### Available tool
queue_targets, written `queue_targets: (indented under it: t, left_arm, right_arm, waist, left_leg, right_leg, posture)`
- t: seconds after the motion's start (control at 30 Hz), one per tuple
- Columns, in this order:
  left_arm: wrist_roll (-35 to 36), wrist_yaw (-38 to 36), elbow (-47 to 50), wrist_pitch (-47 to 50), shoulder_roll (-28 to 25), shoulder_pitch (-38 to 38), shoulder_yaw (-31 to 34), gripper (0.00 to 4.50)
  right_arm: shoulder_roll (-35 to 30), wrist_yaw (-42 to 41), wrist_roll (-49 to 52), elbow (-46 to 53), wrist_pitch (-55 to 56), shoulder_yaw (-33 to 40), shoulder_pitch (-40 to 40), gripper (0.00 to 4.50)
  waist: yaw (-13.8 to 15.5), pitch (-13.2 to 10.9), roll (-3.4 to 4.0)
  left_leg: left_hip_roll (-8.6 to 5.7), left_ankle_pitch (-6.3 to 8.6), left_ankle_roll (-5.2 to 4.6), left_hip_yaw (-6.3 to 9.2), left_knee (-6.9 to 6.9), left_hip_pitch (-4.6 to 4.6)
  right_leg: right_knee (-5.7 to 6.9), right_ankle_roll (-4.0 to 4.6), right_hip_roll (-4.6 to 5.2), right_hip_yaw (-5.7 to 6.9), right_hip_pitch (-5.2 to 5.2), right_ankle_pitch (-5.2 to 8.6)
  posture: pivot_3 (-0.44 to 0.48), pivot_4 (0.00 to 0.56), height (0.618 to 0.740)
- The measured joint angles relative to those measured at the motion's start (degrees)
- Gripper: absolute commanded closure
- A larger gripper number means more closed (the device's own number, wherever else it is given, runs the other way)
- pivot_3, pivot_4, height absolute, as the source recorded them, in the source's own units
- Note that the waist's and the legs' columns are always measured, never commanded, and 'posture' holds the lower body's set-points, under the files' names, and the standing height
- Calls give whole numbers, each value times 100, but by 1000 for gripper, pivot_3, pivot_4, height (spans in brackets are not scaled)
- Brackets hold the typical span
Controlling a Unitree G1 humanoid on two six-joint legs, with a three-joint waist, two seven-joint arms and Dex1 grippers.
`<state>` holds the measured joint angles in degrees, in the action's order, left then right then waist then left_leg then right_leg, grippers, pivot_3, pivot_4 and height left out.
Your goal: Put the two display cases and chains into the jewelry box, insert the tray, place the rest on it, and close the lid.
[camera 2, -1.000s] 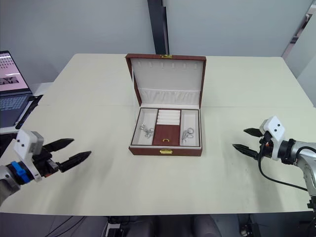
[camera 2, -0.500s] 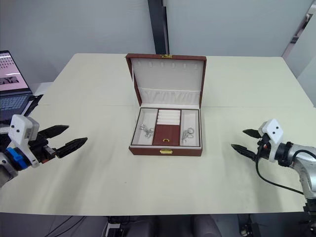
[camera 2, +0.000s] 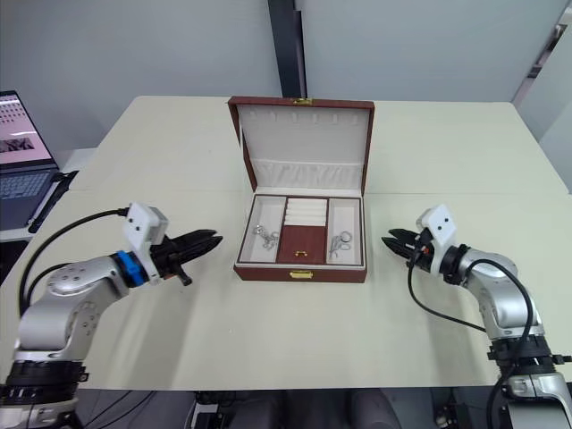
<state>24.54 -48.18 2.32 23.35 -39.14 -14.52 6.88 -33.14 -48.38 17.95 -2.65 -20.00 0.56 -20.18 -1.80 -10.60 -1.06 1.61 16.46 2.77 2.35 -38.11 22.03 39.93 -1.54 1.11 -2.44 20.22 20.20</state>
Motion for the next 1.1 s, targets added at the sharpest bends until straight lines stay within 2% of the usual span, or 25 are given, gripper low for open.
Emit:
queue_targets:
  t: [0.03,0.2,0.53,1.1]
  left_arm:
    - [-66,3,-84,-25,52,-67,-73,4500]
    - [-250,-9,-317,-173,219,-200,-249,4500]
    - [-300,-91,-317,-114,334,-198,-221,4500]
    - [38,-106,1377,703,108,1113,202,4500]
  right_arm:
    - [59,5,-59,1,11,-86,-35,4481]
    - [360,110,-270,-7,20,-371,-191,4481]
    - [412,99,-331,199,-315,-404,-201,4481]
    - [110,22,47,1734,-1203,-158,850,4481]
  waist:
    - [-2,0,0]
    - [-18,0,0]
    - [-11,0,1]
    - [-6,2,2]
  left_leg:
    - [0,0,0,0,0,0]
    - [3,-1,1,-3,-1,-1]
    - [2,-1,2,0,-3,-2]
    - [2,-1,1,7,3,-1]
  right_leg:
    - [1,0,0,0,0,0]
    - [4,0,-2,1,4,0]
    - [5,0,-1,2,1,0]
    - [-6,0,1,-8,-4,0]
  posture:
    - [0,150,740]
    - [0,150,740]
    - [0,150,740]
    - [0,150,740]
